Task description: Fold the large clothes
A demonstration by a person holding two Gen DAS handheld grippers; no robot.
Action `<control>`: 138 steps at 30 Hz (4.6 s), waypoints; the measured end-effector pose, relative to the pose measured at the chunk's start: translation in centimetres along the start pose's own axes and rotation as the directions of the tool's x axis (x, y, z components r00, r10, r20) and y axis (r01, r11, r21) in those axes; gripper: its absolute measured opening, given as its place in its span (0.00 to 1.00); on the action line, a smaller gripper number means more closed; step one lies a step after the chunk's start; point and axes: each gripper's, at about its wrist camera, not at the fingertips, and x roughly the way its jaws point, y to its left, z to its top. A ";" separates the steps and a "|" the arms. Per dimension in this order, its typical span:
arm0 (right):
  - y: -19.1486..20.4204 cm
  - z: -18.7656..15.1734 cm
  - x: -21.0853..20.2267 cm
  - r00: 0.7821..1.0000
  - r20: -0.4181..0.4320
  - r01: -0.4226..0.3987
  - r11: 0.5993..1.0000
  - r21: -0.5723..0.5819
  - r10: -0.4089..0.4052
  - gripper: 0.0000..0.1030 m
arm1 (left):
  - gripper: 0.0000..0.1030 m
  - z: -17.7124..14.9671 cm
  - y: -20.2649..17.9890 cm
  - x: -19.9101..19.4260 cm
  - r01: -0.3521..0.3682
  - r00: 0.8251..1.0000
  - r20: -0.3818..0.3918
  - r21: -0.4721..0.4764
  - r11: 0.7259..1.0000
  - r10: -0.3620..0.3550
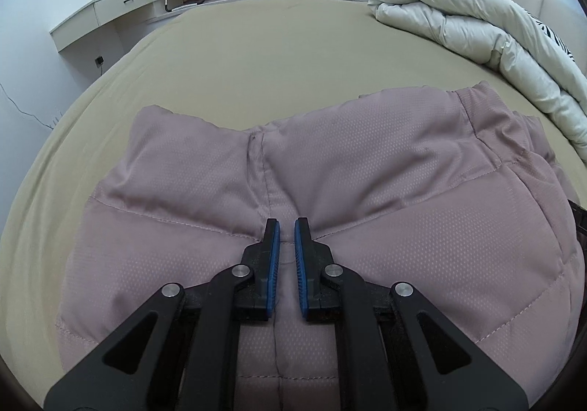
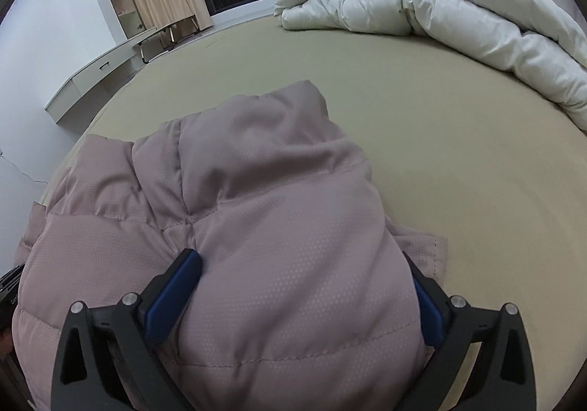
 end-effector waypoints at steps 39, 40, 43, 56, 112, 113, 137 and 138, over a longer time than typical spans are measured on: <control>7.4 0.0 -0.7 0.999 -0.041 -0.019 0.980 -0.200 0.011 1.00 | 0.08 0.0 4.0 -0.2 0.135 0.990 -0.033 -0.089 0.987 -0.139; 7.5 0.2 -1.4 0.999 -0.049 -0.012 0.979 -0.203 0.002 1.00 | 0.08 0.0 4.6 -1.3 0.148 0.988 -0.034 -0.110 0.983 -0.152; 7.8 0.0 -5.2 0.999 -0.030 -0.027 0.984 -0.175 0.022 0.94 | 0.08 -1.0 5.7 -5.8 0.153 0.988 0.006 -0.127 0.980 -0.153; 11.0 -5.7 -5.2 0.998 -0.058 0.005 0.954 -0.299 -0.023 1.00 | 0.08 -6.8 5.6 -6.5 0.211 0.975 -0.038 -0.157 0.965 -0.219; 10.7 -7.2 -9.3 0.989 -0.082 0.091 0.943 -0.319 -0.123 0.93 | 0.91 -11.0 3.1 -15.1 0.115 0.993 0.037 -0.059 0.992 -0.113; 10.4 -7.2 -8.4 0.985 -0.108 0.091 0.941 -0.325 -0.132 0.96 | 0.91 -10.8 2.8 -13.9 0.107 0.994 0.021 -0.044 0.993 -0.107; 7.5 -5.1 -9.7 0.993 -0.068 0.076 0.958 -0.276 -0.099 0.84 | 0.98 -8.1 4.7 -8.7 0.033 0.997 -0.065 -0.083 0.996 -0.039; 6.9 -4.9 -9.2 0.990 -0.074 0.099 0.959 -0.266 -0.123 0.84 | 0.98 -7.9 5.2 -8.1 0.019 0.997 -0.068 -0.088 0.996 -0.025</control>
